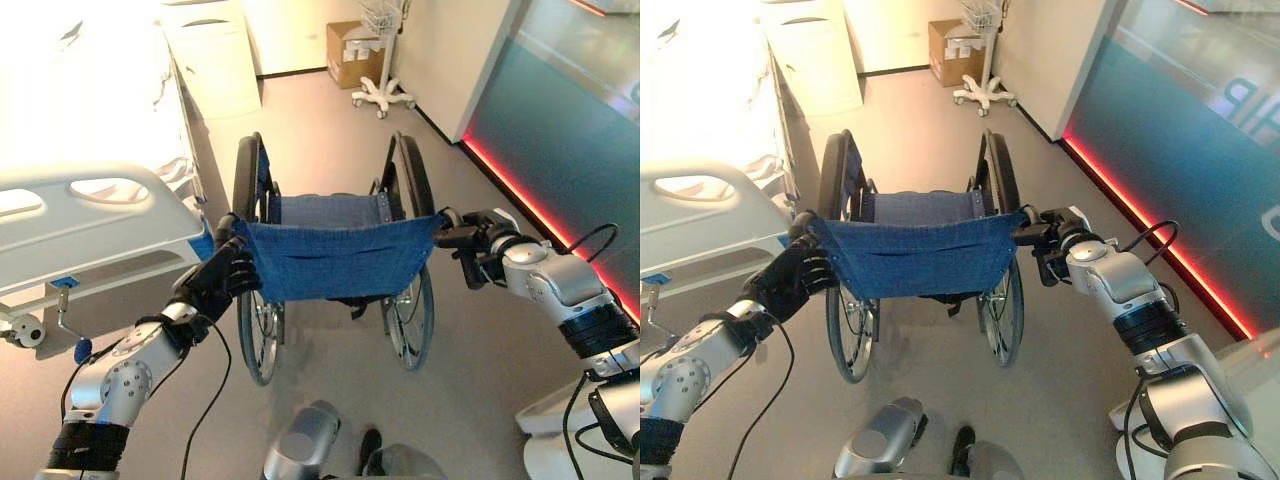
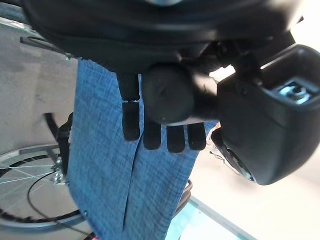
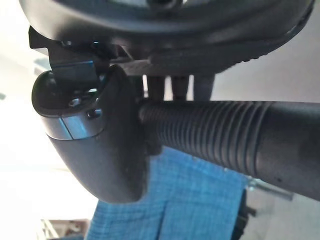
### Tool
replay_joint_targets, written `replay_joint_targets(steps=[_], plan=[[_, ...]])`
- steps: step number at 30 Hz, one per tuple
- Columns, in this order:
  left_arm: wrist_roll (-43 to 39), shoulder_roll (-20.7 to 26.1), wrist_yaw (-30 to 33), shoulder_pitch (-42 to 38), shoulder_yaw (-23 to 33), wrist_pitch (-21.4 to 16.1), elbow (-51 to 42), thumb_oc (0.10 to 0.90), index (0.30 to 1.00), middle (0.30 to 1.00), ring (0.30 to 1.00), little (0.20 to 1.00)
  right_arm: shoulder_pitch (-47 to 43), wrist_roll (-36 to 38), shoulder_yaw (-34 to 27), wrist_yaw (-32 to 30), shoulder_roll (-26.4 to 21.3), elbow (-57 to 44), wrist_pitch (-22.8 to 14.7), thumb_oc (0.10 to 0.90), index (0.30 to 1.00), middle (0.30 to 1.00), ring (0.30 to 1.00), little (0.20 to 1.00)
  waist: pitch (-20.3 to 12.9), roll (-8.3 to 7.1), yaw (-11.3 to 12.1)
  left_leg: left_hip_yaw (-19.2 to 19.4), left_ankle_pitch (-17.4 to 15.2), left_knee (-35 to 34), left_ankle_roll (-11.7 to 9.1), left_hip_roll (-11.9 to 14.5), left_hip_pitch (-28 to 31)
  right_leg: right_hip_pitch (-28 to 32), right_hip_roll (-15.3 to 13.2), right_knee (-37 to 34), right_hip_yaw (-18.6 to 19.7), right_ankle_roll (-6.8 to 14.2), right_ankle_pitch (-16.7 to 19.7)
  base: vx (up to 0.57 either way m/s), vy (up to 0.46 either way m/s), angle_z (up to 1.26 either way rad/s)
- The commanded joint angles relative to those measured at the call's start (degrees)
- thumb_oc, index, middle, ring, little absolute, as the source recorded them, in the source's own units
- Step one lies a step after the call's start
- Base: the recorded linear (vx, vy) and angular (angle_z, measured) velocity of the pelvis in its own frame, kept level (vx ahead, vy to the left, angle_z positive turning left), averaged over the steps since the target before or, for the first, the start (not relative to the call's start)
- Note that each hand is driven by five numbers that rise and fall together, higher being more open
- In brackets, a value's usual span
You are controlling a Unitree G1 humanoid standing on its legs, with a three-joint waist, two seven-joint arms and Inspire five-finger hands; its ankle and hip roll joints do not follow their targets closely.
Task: Push the wheelchair next to the bed
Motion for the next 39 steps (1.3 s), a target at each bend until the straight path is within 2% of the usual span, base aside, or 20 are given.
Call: replay_joint_targets(steps=[1,3,5,8,9,11,12,13,15,16,17,19,21,23,26,29,30,33,37,39], plan=[[1.0,0.9,-1.4,-4.2,3.9,-6.9,-1.2,0.400,0.300,0.300,0.300,0.300,-4.7,1.4,-0.1,1.8,1.7,-6.6,-7.2,0.400,0.300,0.300,0.300,0.300,-6.0,1.06,-1.2,0.5,17.0,-15.0,1.0,4.2,-1.8,4.4,4.6,-3.5,-6.0,1.9,5.3,0.68,-0.115,0.17],[1.9,0.5,-1.6,-3.2,3.2,-8.3,-0.8,0.400,0.300,0.300,0.300,0.300,-4.4,1.1,0.9,1.5,2.7,-5.2,-8.5,0.400,0.300,0.300,0.300,0.300,-5.7,1.99,0.0,1.5,22.6,-25.9,-0.3,5.8,-1.8,7.3,6.4,-3.1,-6.2,0.9,3.1,0.63,-0.063,0.01],[1.0,1.0,-0.9,-2.9,3.1,-8.4,-1.4,0.400,0.300,0.300,0.300,0.300,-2.4,0.1,0.7,1.9,2.8,-5.0,-9.7,0.400,0.300,0.300,0.300,0.300,-5.5,2.29,0.6,5.2,22.6,-33.2,-0.6,6.4,-3.1,10.2,7.2,-1.9,-6.3,0.7,0.7,0.66,-0.033,-0.02],[0.7,1.4,-0.5,-4.2,3.0,-7.6,-0.8,0.400,0.300,0.300,0.300,0.300,-0.5,-0.9,0.2,2.9,3.1,-4.5,-11.1,0.400,0.300,0.300,0.300,0.300,-6.0,2.49,0.6,9.8,20.9,-31.7,-0.1,6.5,-3.7,11.2,7.3,0.6,-7.9,0.6,-2.2,0.51,-0.012,-0.11],[1.2,1.5,-0.7,-5.5,3.0,-6.7,-0.1,0.400,0.300,0.300,0.300,0.300,-0.1,-2.2,0.0,3.8,4.2,-3.1,-12.1,0.400,0.300,0.300,0.300,0.300,-7.0,1.97,0.8,11.4,17.5,-30.1,1.3,6.0,-2.9,11.5,6.5,2.8,-9.2,1.4,-4.1,0.59,-0.013,-0.27],[0.8,2.4,-0.5,-6.6,3.2,-5.8,0.0,0.400,0.300,0.300,0.300,0.300,0.2,-2.1,0.0,3.9,5.2,-1.6,-13.6,0.400,0.300,0.300,0.300,0.300,-8.4,0.89,2.5,8.6,16.0,-26.1,2.9,4.6,-2.5,12.7,5.0,8.0,-10.3,2.8,-4.0,0.66,-0.007,-0.36],[0.7,2.8,-0.7,-7.2,3.2,-5.4,0.5,0.400,0.300,0.300,0.300,0.300,0.3,-2.3,-0.2,4.0,5.6,-1.1,-14.0,0.400,0.300,0.300,0.300,0.300,-8.9,0.22,3.0,7.9,15.1,-24.4,3.8,3.7,-2.3,13.1,4.1,11.0,-10.6,3.9,-3.2,0.57,0.062,-0.43],[1.1,3.2,-1.4,-8.1,3.5,-4.4,1.1,0.400,0.300,0.300,0.300,0.300,0.3,-2.1,0.1,3.6,6.1,-0.4,-14.7,0.400,0.300,0.300,0.300,0.300,-9.9,-0.67,4.0,6.0,14.2,-23.8,5.5,2.2,-1.6,12.8,2.9,19.6,-10.8,7.3,3.0,0.49,0.087,-0.38],[0.9,4.1,-2.5,-9.2,3.6,-3.6,1.6,0.400,0.300,0.300,0.300,0.300,0.3,-1.4,0.1,2.7,6.0,-0.2,-15.4,0.400,0.300,0.300,0.300,0.300,-10.6,-1.16,4.2,4.8,13.5,-23.8,6.8,1.3,-0.4,10.6,3.0,27.4,-9.8,11.0,10.0,0.53,0.079,-0.21],[-0.2,5.2,-2.7,-10.7,2.5,-3.4,2.5,0.400,0.300,0.300,0.300,0.300,-0.7,0.1,0.6,1.8,5.7,-0.5,-15.0,0.400,0.300,0.300,0.300,0.300,-11.3,-1.46,3.8,2.5,12.7,-23.5,7.6,0.3,0.9,7.2,4.9,33.8,-7.1,13.5,17.5,0.46,0.026,0.08],[-0.5,5.3,-2.7,-11.0,2.3,-3.4,2.7,0.400,0.300,0.300,0.300,0.300,-0.9,0.3,0.7,1.7,5.6,-0.6,-14.9,0.400,0.300,0.300,0.300,0.300,-11.5,-1.45,3.7,2.3,12.5,-23.4,7.7,0.3,1.0,6.5,5.1,34.4,-6.7,13.6,18.1,0.45,0.000,0.49],[-1.3,6.0,-3.5,-12.2,1.5,-3.5,4.2,0.400,0.300,0.300,0.300,0.300,-1.4,-0.6,1.0,1.4,5.7,-1.5,-13.7,0.400,0.300,0.300,0.300,0.300,-12.0,-1.12,2.4,1.0,11.6,-22.8,8.0,-0.1,1.9,2.9,4.8,32.3,-5.5,12.6,17.2,0.41,0.004,0.46],[-2.6,7.5,-5.4,-13.2,0.4,-4.4,5.8,0.400,0.300,0.300,0.300,0.300,-0.7,-2.6,0.7,1.9,4.4,-3.7,-12.2,0.400,0.300,0.300,0.300,0.300,-11.9,-0.63,0.1,-0.6,9.5,-20.0,8.0,-1.7,2.7,-0.9,1.9,18.7,-4.9,8.7,10.4,0.56,-0.076,0.30],[-3.0,8.1,-6.2,-13.6,-0.1,-5.5,6.1,0.400,0.300,0.300,0.300,0.300,-0.3,-2.5,0.0,1.7,3.0,-4.9,-12.1,0.400,0.300,0.300,0.300,0.300,-11.1,-0.58,-1.1,-1.6,7.6,-18.2,7.8,-2.3,3.8,-3.2,-0.5,9.4,-4.7,7.2,9.2,0.35,-0.180,0.58],[-2.9,8.2,-6.2,-15.4,-1.5,-7.3,5.6,0.400,0.300,0.300,0.300,0.300,-1.1,-0.6,-1.6,1.6,0.7,-5.7,-12.2,0.400,0.300,0.300,0.300,0.300,-8.3,-1.25,-4.5,-4.5,0.5,-15.0,7.8,-2.9,8.6,-12.1,-5.8,-4.5,-1.7,8.5,15.0,0.43,-0.377,0.93],[-3.0,8.6,-4.0,-15.9,-2.1,-6.6,3.0,0.400,0.300,0.300,0.300,0.300,-3.6,2.9,-3.5,2.2,-2.4,-8.2,-8.6,0.400,0.300,0.300,0.300,0.300,-6.5,-1.32,-5.9,-8.5,-6.0,-11.9,6.9,-0.1,12.6,-15.8,-9.2,-13.9,0.6,11.1,18.9,0.59,-0.489,0.94],[-2.2,8.1,-4.0,-15.1,-1.5,-6.5,1.9,0.400,0.300,0.300,0.300,0.300,-5.1,4.2,-4.3,2.0,-3.0,-9.2,-6.4,0.400,0.300,0.300,0.300,0.300,-6.1,-1.67,-5.7,-9.4,-8.2,-10.0,6.6,1.7,13.8,-15.4,-9.3,-12.7,0.9,11.6,18.2,0.59,-0.523,1.08],[-1.8,5.8,-5.0,-12.4,-0.9,-8.2,1.6,0.400,0.300,0.300,0.300,0.300,-7.8,5.0,-2.0,2.7,-3.1,-6.8,-6.5,0.400,0.300,0.300,0.300,0.300,-7.4,-2.76,-5.0,-9.6,-6.2,-2.9,4.8,3.4,12.5,-13.0,-8.5,-9.1,0.2,11.6,16.7,0.44,-0.349,0.51],[-3.2,4.2,-2.9,-9.9,0.4,-7.0,0.0,0.400,0.300,0.300,0.300,0.300,-8.9,3.5,1.2,4.8,-3.1,-4.8,-6.8,0.400,0.300,0.300,0.300,0.300,-9.0,-3.26,-5.2,-7.3,6.2,12.5,1.7,8.1,9.3,-10.9,-7.0,-4.1,-3.2,7.8,14.6,0.37,-0.294,0.82],[-3.6,4.0,-2.6,-8.5,1.0,-6.9,-0.8,0.400,0.300,0.300,0.300,0.300,-8.5,3.5,2.0,4.0,-3.0,-5.6,-7.3,0.400,0.300,0.300,0.300,0.300,-8.8,-3.29,-4.9,-5.7,9.4,21.0,1.8,5.5,5.1,-9.3,-5.9,-4.0,-3.9,5.8,13.1,0.23,-0.206,0.21]])
